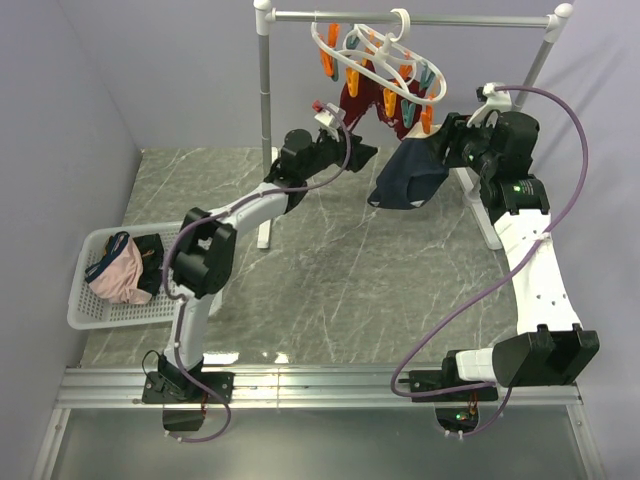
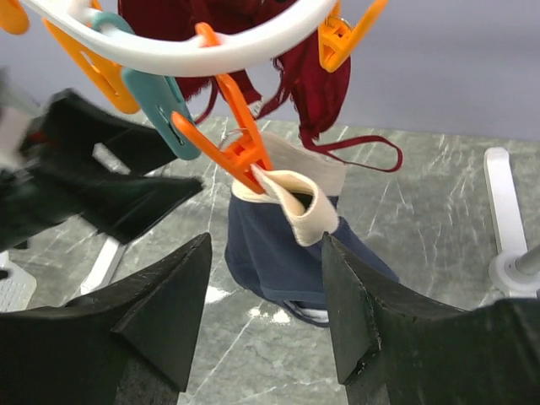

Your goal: Clip the underwear to the hanger

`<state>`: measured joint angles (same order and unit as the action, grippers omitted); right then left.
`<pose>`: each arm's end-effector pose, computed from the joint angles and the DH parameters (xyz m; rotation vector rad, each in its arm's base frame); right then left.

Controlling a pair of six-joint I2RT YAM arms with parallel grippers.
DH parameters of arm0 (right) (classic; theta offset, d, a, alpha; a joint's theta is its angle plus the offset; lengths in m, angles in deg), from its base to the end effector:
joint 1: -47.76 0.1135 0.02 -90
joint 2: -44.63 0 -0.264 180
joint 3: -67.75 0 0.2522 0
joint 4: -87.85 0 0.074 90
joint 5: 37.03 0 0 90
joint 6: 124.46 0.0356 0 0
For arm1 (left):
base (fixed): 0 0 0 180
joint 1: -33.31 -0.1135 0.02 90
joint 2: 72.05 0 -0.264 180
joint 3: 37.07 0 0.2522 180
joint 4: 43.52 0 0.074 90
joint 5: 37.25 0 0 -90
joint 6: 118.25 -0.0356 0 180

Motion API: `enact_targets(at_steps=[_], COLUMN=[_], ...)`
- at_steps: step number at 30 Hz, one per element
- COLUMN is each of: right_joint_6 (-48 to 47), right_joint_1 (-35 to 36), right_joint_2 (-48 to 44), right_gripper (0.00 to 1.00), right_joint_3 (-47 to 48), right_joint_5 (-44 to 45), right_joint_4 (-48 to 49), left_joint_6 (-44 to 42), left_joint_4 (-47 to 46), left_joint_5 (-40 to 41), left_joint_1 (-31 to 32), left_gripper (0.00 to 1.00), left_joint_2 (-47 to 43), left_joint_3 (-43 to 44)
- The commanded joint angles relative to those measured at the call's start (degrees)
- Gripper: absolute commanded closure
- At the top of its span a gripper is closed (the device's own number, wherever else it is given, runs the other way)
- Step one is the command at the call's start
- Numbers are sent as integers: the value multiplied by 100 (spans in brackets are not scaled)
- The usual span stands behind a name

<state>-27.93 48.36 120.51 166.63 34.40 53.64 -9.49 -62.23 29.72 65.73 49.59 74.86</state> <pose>0.2933 0.0144 0.4471 -0.1446 1.7654 0.3761 0.4252 -0.2865 0.3124 0.5214 1.4137 -1.0105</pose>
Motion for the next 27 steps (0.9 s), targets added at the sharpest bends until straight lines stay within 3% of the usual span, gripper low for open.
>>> enact_targets(at_steps=[1, 6, 10, 17, 23, 27], right_joint_6=[-2, -81, -107, -230, -187, -46], right_joint_1=[-25, -201, -210, -210, -192, -86], right_joint_2=[-29, -231, -345, -713, -1145, -1137], right_gripper=[39, 42, 42, 55, 67, 64], right_joint_3=[57, -101, -128, -320, -655, -777], right_joint_5=[125, -94, -244, -481, -341, -393], right_joint_4=[-30, -47, -143, -652, -1075, -1137], left_joint_6=[540, 1032, 1401, 1034, 577, 321], left_joint_4=[21, 126, -215, -1427, -1762, -1947], left_joint_5=[448, 466, -104, -335, -45, -79], left_joint_1=[1, 27, 71, 387, 624, 791], left_gripper=[34, 34, 32, 34, 37, 37], left_joint_2=[551, 1255, 1599, 521, -228, -527], left_joint_3=[676, 1564, 1759, 276, -746, -1037])
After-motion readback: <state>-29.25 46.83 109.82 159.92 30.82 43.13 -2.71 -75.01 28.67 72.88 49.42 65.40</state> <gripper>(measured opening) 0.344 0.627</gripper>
